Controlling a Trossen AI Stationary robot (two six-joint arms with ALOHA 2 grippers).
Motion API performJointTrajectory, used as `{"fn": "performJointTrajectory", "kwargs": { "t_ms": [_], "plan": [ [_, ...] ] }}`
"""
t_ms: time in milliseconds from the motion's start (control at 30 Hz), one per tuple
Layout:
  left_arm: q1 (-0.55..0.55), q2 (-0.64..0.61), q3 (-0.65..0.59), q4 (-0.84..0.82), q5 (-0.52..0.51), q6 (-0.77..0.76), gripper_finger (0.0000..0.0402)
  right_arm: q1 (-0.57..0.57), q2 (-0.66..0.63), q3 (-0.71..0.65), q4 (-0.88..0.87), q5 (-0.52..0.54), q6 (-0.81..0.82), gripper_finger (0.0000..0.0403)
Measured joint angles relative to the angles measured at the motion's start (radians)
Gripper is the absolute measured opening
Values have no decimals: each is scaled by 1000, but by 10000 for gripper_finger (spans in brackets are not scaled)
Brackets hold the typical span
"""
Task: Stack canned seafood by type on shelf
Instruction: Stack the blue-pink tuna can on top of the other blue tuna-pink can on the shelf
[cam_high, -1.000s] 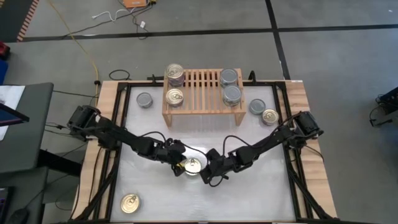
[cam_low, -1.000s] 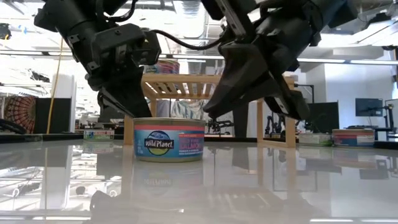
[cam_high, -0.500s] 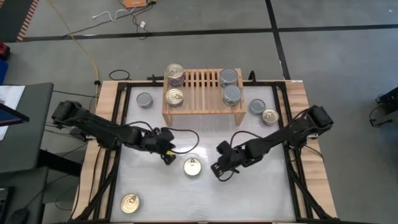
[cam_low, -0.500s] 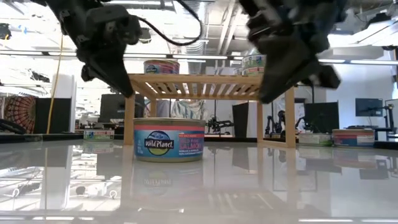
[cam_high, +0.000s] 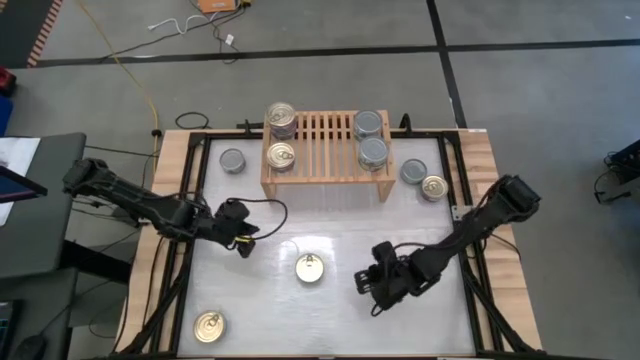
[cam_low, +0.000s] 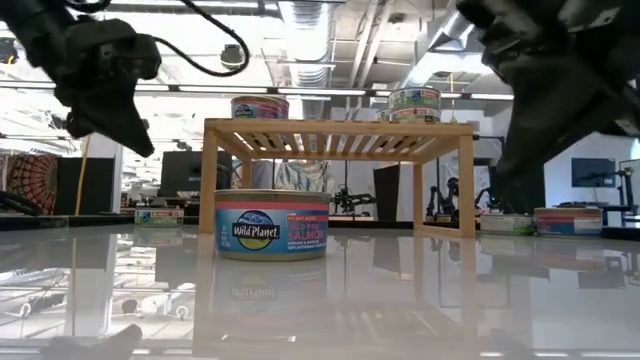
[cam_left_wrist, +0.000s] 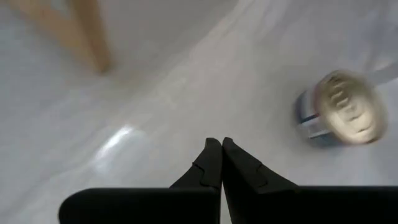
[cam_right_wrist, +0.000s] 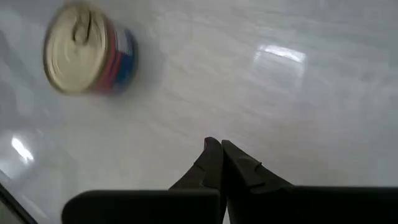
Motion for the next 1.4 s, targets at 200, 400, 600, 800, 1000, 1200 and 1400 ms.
{"fn": "performJointTrajectory", "kwargs": {
  "t_ms": [200,400,600,800,1000,1200,1400],
  "plan": [
    [0,-20,-110,320,1,-20,0,-52,82,0,164,31,39,51],
    [0,25,-117,409,4,7,10,-127,115,0,328,31,-116,79],
    [0,94,-117,451,36,-5,54,-183,116,0,405,31,-242,125],
    [-1,166,-117,530,40,-21,83,-207,116,0,494,30,-263,147],
    [-1,216,-117,619,41,21,82,-210,120,0,495,29,-193,146],
    [1,226,-117,636,41,34,82,-194,175,1,534,37,-80,146],
    [2,226,-116,634,41,38,81,-197,199,1,616,15,-103,146]
  ]
}}
